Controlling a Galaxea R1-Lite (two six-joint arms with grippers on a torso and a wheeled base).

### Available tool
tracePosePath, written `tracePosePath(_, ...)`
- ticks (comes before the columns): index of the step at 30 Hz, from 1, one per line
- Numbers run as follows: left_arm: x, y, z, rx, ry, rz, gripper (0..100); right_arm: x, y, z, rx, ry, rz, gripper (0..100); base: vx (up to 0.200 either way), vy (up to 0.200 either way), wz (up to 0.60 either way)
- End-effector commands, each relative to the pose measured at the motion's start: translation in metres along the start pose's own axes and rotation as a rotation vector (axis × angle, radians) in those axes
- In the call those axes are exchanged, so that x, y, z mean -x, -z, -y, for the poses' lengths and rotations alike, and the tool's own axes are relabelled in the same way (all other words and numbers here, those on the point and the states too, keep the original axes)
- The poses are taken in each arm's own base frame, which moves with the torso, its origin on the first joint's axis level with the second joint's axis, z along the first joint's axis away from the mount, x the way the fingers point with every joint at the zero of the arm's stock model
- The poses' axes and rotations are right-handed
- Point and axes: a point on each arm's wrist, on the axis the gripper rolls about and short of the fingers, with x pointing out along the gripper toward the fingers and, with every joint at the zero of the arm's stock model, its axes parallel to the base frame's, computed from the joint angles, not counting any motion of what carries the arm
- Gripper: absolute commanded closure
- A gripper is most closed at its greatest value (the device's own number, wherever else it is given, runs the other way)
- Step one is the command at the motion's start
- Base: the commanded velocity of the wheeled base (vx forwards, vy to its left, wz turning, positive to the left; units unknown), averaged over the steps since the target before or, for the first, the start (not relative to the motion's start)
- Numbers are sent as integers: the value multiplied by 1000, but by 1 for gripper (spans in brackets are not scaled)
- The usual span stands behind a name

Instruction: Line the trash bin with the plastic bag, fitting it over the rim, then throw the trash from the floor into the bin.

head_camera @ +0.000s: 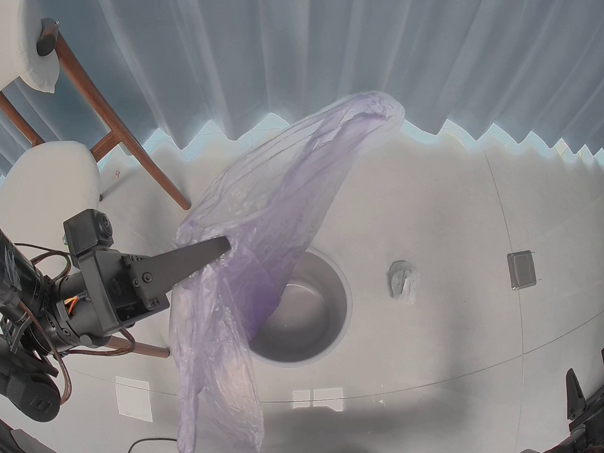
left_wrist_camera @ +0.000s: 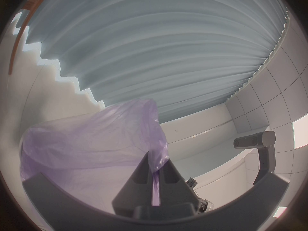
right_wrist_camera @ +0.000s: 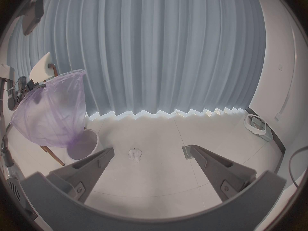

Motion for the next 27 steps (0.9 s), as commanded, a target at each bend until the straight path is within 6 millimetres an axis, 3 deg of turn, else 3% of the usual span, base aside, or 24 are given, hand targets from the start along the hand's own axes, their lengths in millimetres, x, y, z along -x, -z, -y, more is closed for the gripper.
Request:
tracePosePath(1,-9,6,8,13,23,10,100,0,5,0,0,0,-2,0,0,0,0)
tracePosePath(5,-19,16,10,26,9,32,100,0,5,0,0,0,-2,0,0,0,0)
tracePosePath(9,-21,12,8,23,-14,66,100,0,5,0,0,0,-2,0,0,0,0)
tracePosePath(13,-13,4,-6,16,-81,99,100,0,5,0,0,0,-2,0,0,0,0)
tracePosePath(20,-16,13,-34,54,-167,64,100,0,5,0,0,0,-2,0,0,0,0)
tracePosePath(27,-18,15,-45,2,-196,53,100,0,5,0,0,0,-2,0,0,0,0)
